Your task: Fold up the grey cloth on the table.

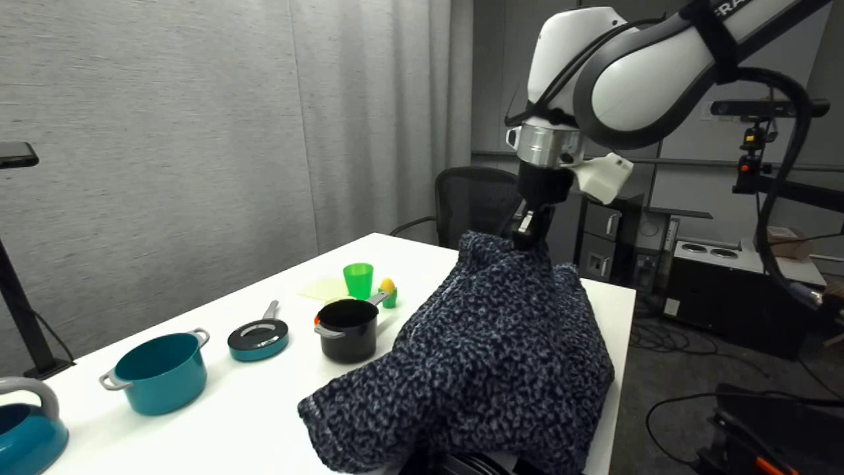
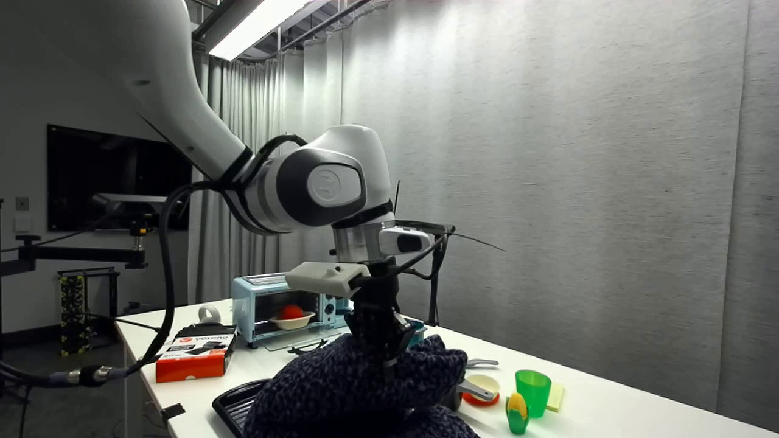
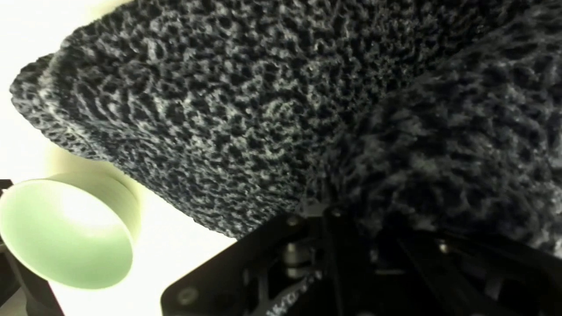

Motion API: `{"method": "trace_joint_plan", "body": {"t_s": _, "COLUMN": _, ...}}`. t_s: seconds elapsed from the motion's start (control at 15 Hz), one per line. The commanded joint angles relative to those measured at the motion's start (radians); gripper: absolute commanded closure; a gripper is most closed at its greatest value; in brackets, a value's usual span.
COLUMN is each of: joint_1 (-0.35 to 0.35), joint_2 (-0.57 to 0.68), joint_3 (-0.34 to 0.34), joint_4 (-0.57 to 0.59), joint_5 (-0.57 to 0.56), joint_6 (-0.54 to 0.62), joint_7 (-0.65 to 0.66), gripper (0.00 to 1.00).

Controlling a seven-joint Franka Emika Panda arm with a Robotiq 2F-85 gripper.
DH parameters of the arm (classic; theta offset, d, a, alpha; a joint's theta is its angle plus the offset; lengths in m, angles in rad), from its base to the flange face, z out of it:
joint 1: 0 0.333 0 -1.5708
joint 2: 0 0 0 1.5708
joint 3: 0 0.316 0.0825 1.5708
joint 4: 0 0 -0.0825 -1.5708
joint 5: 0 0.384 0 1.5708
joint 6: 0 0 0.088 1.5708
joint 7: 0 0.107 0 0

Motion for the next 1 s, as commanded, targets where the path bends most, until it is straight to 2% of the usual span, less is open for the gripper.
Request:
{"method": "trace_joint_plan", "body": {"t_s": 0.0, "joint_1": -0.041, "joint_2": -0.167, "joint_3": -0.035, "joint_4": -0.143, "joint_5": 0.044, "joint_6": 0.014, "joint_7": -0.046, "gripper": 0.98}}
{"method": "trace_joint_plan", "body": {"t_s": 0.13, "joint_1": -0.053, "joint_2": -0.194, "joint_3": -0.052, "joint_4": -0.177, "joint_5": 0.069, "joint_6": 0.009, "joint_7": -0.036, "gripper": 0.98}}
{"method": "trace_joint_plan", "body": {"t_s": 0.2, "joint_1": -0.059, "joint_2": -0.191, "joint_3": -0.050, "joint_4": -0.177, "joint_5": 0.068, "joint_6": -0.002, "joint_7": -0.019, "gripper": 0.67}}
{"method": "trace_joint_plan", "body": {"t_s": 0.27, "joint_1": -0.055, "joint_2": -0.174, "joint_3": -0.040, "joint_4": -0.162, "joint_5": 0.065, "joint_6": -0.030, "joint_7": -0.015, "gripper": 0.66}}
{"method": "trace_joint_plan", "body": {"t_s": 0.6, "joint_1": 0.022, "joint_2": -0.100, "joint_3": 0.019, "joint_4": -0.071, "joint_5": 0.103, "joint_6": -0.184, "joint_7": -0.083, "gripper": 0.30}}
{"method": "trace_joint_plan", "body": {"t_s": 0.8, "joint_1": 0.087, "joint_2": -0.032, "joint_3": 0.071, "joint_4": 0.032, "joint_5": 0.131, "joint_6": -0.268, "joint_7": -0.147, "gripper": 0.06}}
{"method": "trace_joint_plan", "body": {"t_s": 0.93, "joint_1": 0.126, "joint_2": 0.031, "joint_3": 0.108, "joint_4": 0.113, "joint_5": 0.141, "joint_6": -0.280, "joint_7": -0.191, "gripper": 0.00}}
